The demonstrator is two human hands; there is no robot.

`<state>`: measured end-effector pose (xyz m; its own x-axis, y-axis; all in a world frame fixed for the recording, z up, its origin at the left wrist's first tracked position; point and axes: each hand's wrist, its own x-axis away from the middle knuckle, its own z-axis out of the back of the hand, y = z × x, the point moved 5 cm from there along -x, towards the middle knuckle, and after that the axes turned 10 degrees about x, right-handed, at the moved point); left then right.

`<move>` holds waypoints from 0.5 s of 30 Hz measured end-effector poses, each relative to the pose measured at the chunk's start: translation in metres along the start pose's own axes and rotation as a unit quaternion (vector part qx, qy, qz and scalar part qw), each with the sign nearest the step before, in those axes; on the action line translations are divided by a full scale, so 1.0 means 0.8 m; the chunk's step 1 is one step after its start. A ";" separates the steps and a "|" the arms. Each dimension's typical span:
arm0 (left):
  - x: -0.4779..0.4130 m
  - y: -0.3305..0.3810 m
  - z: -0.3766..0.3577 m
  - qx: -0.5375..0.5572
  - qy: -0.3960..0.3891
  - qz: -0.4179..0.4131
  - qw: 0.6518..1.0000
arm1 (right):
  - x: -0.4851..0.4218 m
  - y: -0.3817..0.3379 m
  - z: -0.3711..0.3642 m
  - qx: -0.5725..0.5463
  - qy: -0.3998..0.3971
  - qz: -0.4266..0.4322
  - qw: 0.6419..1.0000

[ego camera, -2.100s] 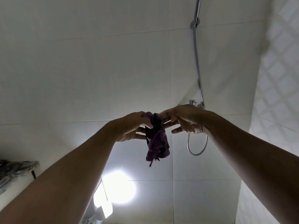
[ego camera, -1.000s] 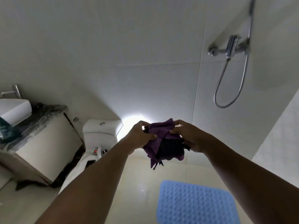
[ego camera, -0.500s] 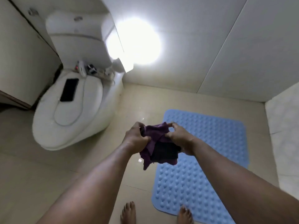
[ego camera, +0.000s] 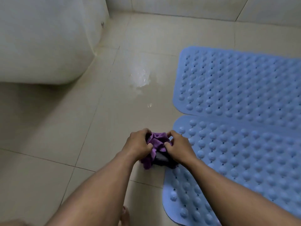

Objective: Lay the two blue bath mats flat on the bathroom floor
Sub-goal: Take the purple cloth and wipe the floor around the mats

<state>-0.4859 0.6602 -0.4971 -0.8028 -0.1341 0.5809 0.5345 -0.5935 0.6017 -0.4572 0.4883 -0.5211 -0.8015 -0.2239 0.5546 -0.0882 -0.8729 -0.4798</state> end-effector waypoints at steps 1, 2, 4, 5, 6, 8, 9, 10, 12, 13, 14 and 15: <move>-0.005 -0.012 -0.009 -0.025 -0.001 -0.017 1.000 | -0.003 0.006 -0.011 0.050 0.018 0.016 0.998; -0.005 -0.022 -0.016 -0.055 0.000 -0.026 0.998 | -0.004 0.011 -0.020 0.087 0.026 0.026 0.996; 0.007 -0.035 -0.029 -0.127 0.014 -0.038 0.991 | 0.003 0.021 -0.036 0.118 0.021 0.033 0.992; 0.017 -0.038 -0.036 -0.168 0.033 -0.055 0.984 | 0.008 0.025 -0.043 0.124 0.014 0.037 0.991; 0.028 -0.041 -0.045 -0.206 0.058 -0.086 0.973 | 0.015 0.029 -0.050 0.129 0.008 0.042 0.991; 0.049 -0.049 -0.070 -0.225 0.098 -0.178 0.953 | 0.026 0.036 -0.061 0.136 0.017 0.059 0.989; 0.057 -0.058 -0.089 -0.221 0.087 -0.213 0.948 | 0.031 0.039 -0.063 0.135 0.039 0.066 0.988; 0.062 -0.068 -0.109 -0.228 0.067 -0.227 0.945 | 0.032 0.042 -0.061 0.124 0.075 0.069 0.987; 0.066 -0.084 -0.138 -0.243 0.045 -0.197 0.949 | 0.027 0.050 -0.049 0.095 0.166 0.070 0.979; 0.065 -0.088 -0.145 -0.234 0.052 -0.182 0.954 | 0.021 0.055 -0.041 0.102 0.212 0.070 0.969; 0.061 -0.090 -0.151 -0.224 0.062 -0.173 0.957 | 0.016 0.060 -0.036 0.124 0.248 0.067 0.959; 0.057 -0.091 -0.155 -0.221 0.066 -0.168 0.958 | 0.012 0.066 -0.034 0.150 0.270 0.062 0.949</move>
<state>-0.5942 0.5987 -0.5823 -0.9522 0.0407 0.3028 0.0998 -0.8953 0.4342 -0.4853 0.4516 -0.5596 -0.9882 -0.1481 0.0379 0.1335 -0.9569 -0.2580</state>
